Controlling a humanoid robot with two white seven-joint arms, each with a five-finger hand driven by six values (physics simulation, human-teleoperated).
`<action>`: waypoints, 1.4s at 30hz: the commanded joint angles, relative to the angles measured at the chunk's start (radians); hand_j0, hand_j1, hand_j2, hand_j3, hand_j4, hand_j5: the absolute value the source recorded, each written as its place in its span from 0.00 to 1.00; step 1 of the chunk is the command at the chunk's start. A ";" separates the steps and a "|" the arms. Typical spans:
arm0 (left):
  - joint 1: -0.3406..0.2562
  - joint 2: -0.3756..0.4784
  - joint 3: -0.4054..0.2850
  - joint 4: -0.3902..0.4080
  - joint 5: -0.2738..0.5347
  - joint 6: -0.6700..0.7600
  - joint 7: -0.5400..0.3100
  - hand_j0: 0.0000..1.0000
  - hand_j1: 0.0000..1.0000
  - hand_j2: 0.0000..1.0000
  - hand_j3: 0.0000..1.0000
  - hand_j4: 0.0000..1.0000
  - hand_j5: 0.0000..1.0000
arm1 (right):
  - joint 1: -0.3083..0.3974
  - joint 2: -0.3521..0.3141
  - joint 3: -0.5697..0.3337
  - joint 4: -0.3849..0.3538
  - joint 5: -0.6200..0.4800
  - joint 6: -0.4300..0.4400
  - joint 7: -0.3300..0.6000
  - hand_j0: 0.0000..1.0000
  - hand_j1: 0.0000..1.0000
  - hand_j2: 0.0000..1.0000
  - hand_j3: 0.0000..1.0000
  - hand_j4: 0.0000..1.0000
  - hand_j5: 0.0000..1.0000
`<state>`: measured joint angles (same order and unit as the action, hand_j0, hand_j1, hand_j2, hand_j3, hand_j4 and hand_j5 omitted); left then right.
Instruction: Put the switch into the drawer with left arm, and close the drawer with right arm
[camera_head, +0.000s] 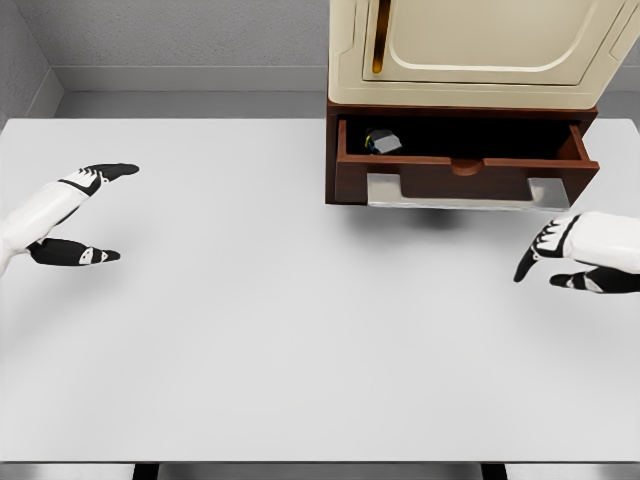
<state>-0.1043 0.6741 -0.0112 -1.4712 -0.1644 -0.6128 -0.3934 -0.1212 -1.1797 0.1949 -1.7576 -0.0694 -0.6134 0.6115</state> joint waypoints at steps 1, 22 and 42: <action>0.000 0.001 0.001 0.000 0.008 0.002 -0.001 1.00 1.00 1.00 1.00 1.00 1.00 | -0.003 0.005 0.018 0.000 -0.006 0.003 -0.001 0.60 0.60 0.60 0.60 0.60 0.60; 0.000 0.001 0.002 0.000 0.008 0.002 0.001 1.00 1.00 1.00 1.00 1.00 1.00 | -0.196 0.069 0.169 0.106 0.026 0.003 -0.001 0.63 0.63 0.63 0.63 0.63 0.63; 0.000 0.004 0.002 0.000 0.008 0.002 0.001 1.00 1.00 1.00 1.00 1.00 1.00 | -0.359 0.134 0.278 0.268 0.036 0.003 -0.001 0.63 0.63 0.63 0.63 0.63 0.63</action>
<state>-0.1043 0.6772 -0.0093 -1.4707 -0.1643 -0.6127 -0.3932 -0.4801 -1.0506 0.4647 -1.5104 -0.0340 -0.6102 0.6119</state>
